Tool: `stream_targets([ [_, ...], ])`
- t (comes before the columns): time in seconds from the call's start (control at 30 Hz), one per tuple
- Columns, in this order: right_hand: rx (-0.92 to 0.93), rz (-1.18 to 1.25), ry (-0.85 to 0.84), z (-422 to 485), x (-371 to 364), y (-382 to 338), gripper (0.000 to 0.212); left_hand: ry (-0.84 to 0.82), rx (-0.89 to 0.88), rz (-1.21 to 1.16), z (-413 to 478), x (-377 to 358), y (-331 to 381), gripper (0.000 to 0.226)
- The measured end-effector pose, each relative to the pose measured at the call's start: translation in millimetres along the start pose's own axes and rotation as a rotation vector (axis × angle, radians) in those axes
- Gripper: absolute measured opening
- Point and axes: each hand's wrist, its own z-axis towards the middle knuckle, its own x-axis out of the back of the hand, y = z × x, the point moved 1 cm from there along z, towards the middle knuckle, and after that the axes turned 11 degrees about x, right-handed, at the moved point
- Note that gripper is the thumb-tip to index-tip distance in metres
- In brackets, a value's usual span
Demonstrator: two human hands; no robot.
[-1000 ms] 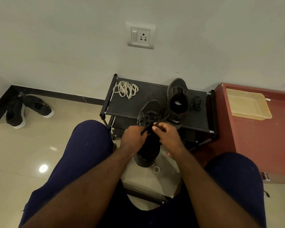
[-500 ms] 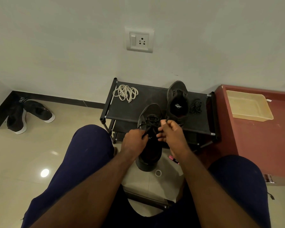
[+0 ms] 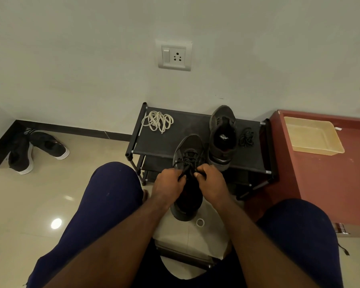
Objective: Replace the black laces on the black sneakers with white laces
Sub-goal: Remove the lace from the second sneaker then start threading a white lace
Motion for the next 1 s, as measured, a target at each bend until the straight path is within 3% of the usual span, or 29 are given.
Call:
stream_targets([
  [0.1,-0.027,-0.051,-0.037,-0.5,-0.1,-2.4,0.020,-0.007,0.002,-0.006,-0.4,-0.6,-0.8,0.020],
  [0.23,-0.052,-0.080,-0.147,1.2,5.0,-2.7,0.023,-0.007,0.000,0.004,0.0,-0.2,-0.5,0.020],
  [0.33,-0.102,0.309,-0.104,1.1,22.9,-15.5,0.027,-0.001,0.000,0.006,0.6,1.1,0.3,0.018],
  [0.4,-0.158,0.675,0.066,-0.2,41.3,-29.8,0.026,-0.006,0.009,-0.003,1.9,0.6,-0.5,0.018],
  [0.47,-0.110,0.854,0.247,1.5,60.4,-41.1,0.021,-0.015,0.030,-0.021,2.7,0.0,-1.0,0.018],
  [0.53,-0.027,0.783,0.270,1.9,72.3,-42.8,0.008,-0.022,0.037,-0.039,3.8,-1.3,-1.3,0.018],
  [0.63,0.031,0.356,0.118,-4.1,65.6,-26.7,0.060,-0.022,0.042,-0.047,3.9,0.3,-0.9,0.019],
  [0.73,0.069,0.255,0.130,-10.0,49.3,-17.7,0.074,0.008,0.038,-0.045,4.1,1.0,-0.3,0.020],
  [0.83,0.131,0.168,0.106,-11.9,34.2,-21.2,0.068,0.019,0.049,-0.074,1.3,2.2,2.2,0.018],
  [0.9,0.171,0.087,0.147,-15.1,25.5,-27.2,0.048,0.030,0.065,-0.084,1.2,3.3,3.4,0.019],
  [1.0,0.059,-0.053,0.116,-16.4,15.6,-34.7,0.030,0.040,0.073,-0.108,1.3,7.1,5.4,0.022],
])
